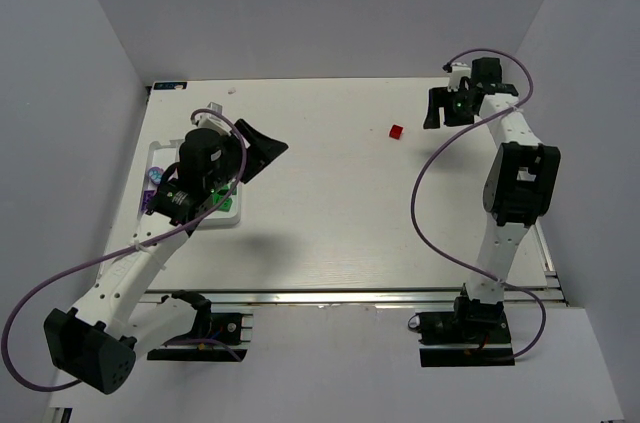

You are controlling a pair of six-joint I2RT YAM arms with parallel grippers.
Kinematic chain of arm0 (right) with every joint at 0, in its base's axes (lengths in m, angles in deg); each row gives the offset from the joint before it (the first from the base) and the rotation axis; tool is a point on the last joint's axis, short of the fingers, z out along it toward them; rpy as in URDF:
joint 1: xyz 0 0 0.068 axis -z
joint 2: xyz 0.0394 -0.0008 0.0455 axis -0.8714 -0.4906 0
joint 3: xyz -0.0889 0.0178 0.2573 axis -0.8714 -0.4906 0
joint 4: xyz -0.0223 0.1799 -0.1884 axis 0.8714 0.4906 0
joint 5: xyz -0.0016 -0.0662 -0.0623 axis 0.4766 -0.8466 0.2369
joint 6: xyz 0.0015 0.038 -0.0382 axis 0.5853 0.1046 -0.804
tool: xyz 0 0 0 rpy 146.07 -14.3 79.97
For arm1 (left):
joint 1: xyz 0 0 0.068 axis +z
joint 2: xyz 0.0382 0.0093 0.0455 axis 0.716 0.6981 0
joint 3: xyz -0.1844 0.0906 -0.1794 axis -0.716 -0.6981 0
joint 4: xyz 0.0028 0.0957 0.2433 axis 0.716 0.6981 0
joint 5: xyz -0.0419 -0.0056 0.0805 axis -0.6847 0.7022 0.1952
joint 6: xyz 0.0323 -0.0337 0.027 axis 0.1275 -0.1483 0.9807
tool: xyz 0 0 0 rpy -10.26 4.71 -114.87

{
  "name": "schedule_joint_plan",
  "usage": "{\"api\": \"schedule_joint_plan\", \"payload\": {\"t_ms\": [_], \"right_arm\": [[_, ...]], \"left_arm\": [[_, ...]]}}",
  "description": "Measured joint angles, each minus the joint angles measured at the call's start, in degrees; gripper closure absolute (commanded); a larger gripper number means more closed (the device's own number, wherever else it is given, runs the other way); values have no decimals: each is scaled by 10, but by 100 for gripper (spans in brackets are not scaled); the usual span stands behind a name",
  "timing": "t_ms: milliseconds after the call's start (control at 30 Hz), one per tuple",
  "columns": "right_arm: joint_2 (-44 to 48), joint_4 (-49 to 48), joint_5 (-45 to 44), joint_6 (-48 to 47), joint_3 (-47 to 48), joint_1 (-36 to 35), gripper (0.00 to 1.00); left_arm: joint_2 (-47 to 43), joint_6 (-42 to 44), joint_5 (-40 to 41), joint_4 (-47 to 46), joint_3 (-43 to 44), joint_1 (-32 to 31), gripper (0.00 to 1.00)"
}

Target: Sort the legos into containers by color

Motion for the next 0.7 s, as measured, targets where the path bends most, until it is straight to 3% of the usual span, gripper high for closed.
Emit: {"api": "schedule_joint_plan", "payload": {"t_ms": [333, 700], "right_arm": [[-127, 70, 39, -84, 169, -19, 16], [-193, 69, -19, -257, 224, -151, 12]], "left_arm": [[8, 0, 5, -4, 0, -1, 24], [20, -4, 15, 9, 0, -5, 23]]}}
